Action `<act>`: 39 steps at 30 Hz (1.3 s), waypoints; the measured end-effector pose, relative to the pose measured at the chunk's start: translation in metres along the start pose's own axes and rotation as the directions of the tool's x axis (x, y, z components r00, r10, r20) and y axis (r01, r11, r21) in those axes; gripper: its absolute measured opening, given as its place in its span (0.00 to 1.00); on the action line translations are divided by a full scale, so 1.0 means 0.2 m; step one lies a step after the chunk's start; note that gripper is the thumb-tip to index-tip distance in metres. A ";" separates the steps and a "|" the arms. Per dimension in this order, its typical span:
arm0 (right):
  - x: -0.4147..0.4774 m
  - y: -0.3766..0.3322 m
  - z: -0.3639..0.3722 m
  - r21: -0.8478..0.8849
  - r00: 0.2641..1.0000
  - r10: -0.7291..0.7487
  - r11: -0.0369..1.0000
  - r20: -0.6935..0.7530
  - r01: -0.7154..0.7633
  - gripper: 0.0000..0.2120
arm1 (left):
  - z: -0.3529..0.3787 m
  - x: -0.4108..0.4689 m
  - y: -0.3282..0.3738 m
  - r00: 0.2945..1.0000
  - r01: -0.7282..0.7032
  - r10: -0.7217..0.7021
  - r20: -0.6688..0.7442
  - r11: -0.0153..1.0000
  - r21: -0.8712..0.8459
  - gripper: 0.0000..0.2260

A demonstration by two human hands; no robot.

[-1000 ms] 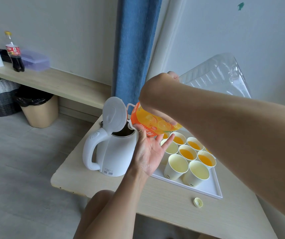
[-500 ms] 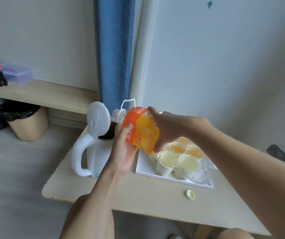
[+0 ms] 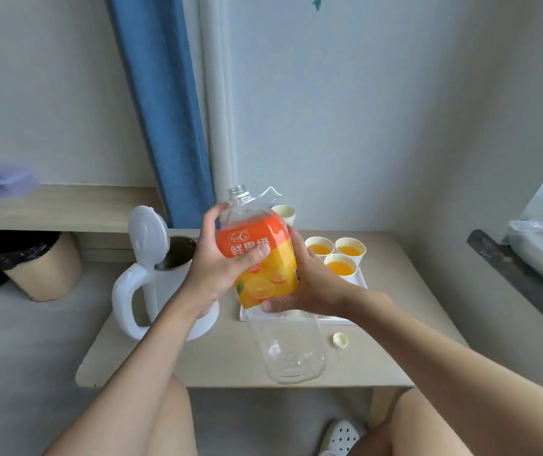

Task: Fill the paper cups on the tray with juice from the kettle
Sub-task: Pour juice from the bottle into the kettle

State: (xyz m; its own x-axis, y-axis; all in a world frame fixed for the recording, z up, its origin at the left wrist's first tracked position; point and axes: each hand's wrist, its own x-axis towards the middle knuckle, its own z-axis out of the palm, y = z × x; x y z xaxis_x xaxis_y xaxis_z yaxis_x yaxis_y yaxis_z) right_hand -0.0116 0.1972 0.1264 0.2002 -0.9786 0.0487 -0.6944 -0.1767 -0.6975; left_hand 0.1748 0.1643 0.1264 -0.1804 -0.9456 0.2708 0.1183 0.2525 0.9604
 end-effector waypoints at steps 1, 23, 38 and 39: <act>-0.01 0.04 0.00 -0.002 1.000 -0.004 1.000 0.012 0.004 0.69 | 0.02 -0.01 0.00 1.000 -0.005 0.004 0.013 0.998 0.056 0.42; -0.21 0.80 0.30 -0.473 0.878 0.477 0.764 -0.046 -0.440 0.23 | 0.19 -0.04 -0.11 0.934 -0.177 -0.004 0.358 0.865 0.470 0.46; -0.16 0.44 0.03 -0.002 0.789 0.123 0.988 -0.602 -0.155 0.12 | 0.19 -0.04 -0.09 0.928 -0.118 -0.076 0.364 0.869 0.481 0.46; -0.16 0.35 -0.04 0.042 0.742 0.106 0.994 -0.662 -0.104 0.11 | 0.19 -0.04 -0.09 0.928 -0.109 -0.086 0.363 0.868 0.485 0.46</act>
State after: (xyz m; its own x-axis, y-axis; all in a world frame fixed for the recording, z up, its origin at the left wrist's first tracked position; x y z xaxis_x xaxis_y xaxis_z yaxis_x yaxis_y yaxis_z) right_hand -0.0734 0.2154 0.0818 -0.3824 -0.8150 0.4353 -0.6817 -0.0691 -0.7283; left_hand 0.1373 0.1746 0.1091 -0.5318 -0.8247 0.1926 -0.3515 0.4218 0.8358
